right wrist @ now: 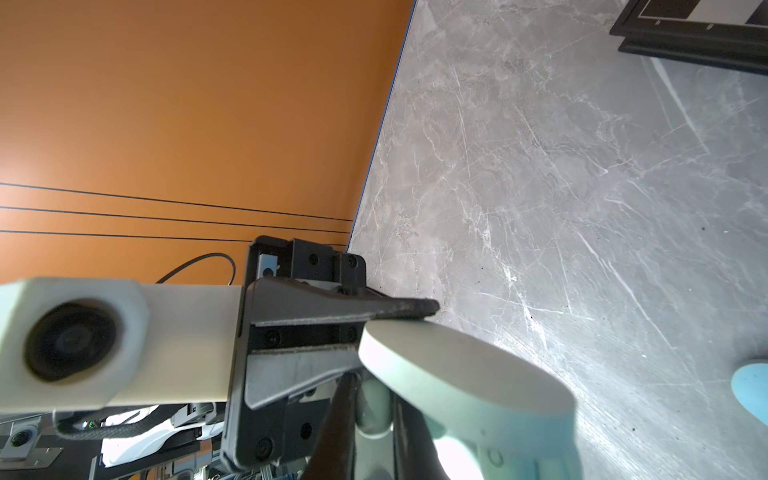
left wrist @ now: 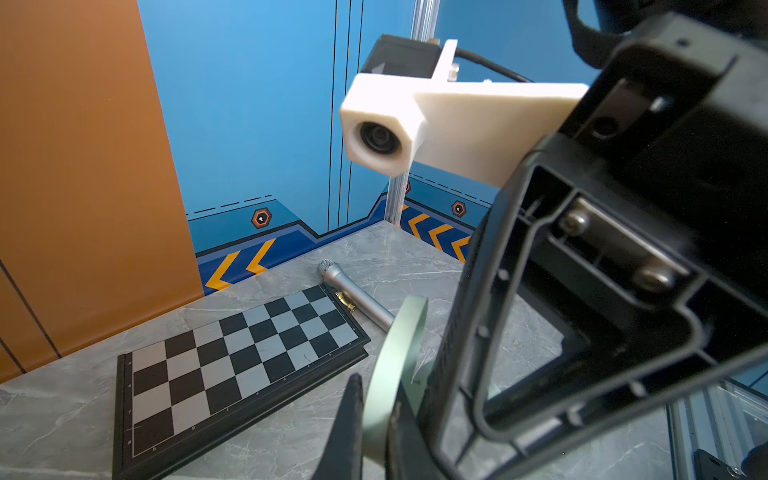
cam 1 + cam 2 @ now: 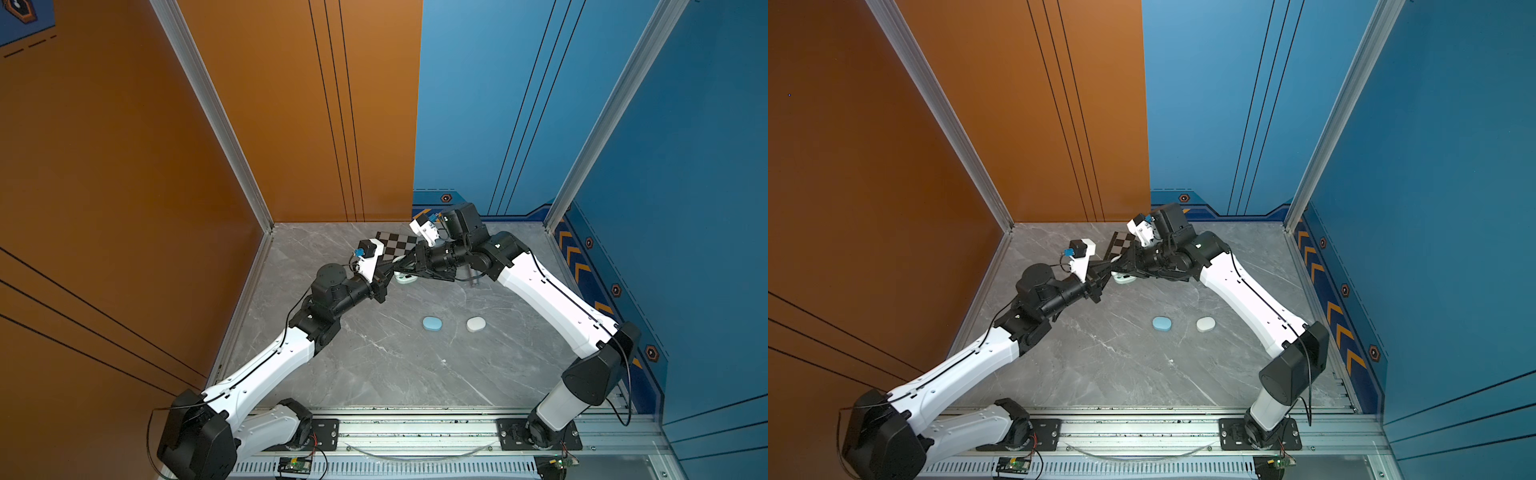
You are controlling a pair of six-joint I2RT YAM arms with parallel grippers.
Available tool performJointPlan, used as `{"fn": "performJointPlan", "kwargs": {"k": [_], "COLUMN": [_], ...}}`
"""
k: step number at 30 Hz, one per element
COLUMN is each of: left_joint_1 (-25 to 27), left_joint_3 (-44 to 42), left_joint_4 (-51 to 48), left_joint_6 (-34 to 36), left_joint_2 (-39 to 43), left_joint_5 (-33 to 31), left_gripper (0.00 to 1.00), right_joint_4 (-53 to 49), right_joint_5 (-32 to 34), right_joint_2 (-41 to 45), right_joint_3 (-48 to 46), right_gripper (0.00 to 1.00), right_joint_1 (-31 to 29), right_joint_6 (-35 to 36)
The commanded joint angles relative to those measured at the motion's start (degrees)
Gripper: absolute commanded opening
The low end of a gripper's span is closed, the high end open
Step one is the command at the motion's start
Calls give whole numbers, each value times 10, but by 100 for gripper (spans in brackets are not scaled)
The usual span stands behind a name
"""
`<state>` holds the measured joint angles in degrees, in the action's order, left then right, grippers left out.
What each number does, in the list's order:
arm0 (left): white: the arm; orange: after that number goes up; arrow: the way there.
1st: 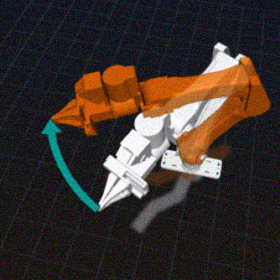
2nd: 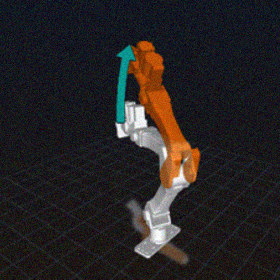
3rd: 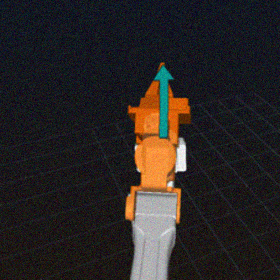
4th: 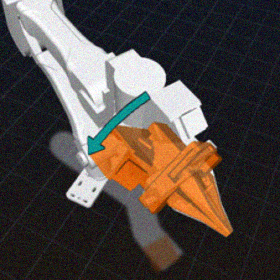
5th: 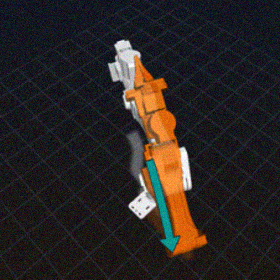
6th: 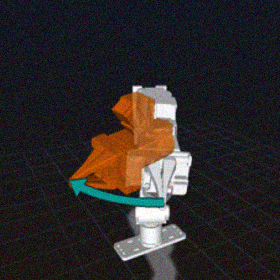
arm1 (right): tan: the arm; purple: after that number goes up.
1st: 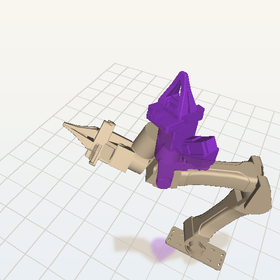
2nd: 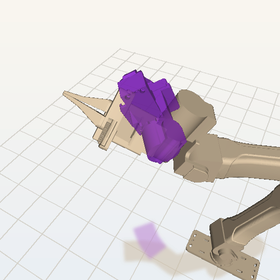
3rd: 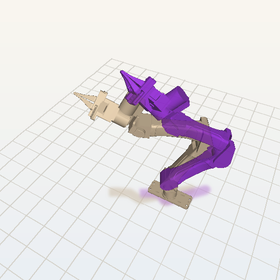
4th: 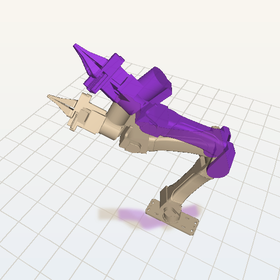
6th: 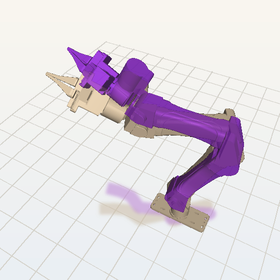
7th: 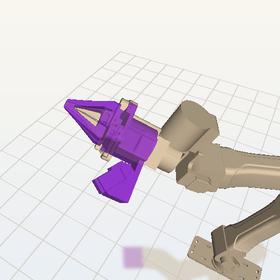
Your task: Insert the wireless bluetooth earbuds into the charging case
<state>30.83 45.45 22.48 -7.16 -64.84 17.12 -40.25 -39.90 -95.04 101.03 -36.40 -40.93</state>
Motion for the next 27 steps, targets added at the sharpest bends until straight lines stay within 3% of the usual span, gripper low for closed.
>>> {"fn": "performJointPlan", "kwargs": {"k": [1, 15, 27], "left_joint_1": [4, 3, 4], "left_joint_3": [15, 20, 18], "left_joint_4": [8, 9, 9], "left_joint_6": [-1, 0, 0], "left_joint_2": [14, 10, 9], "left_joint_5": [20, 16, 21], "left_gripper": [0, 0, 0], "right_joint_4": [14, -18, -70], "right_joint_5": [10, 25, 85], "right_joint_2": [17, 29, 29], "right_joint_3": [-7, -31, 15], "right_gripper": [11, 14, 36], "right_joint_1": [8, -3, -2], "right_joint_6": [9, 48, 101]}}
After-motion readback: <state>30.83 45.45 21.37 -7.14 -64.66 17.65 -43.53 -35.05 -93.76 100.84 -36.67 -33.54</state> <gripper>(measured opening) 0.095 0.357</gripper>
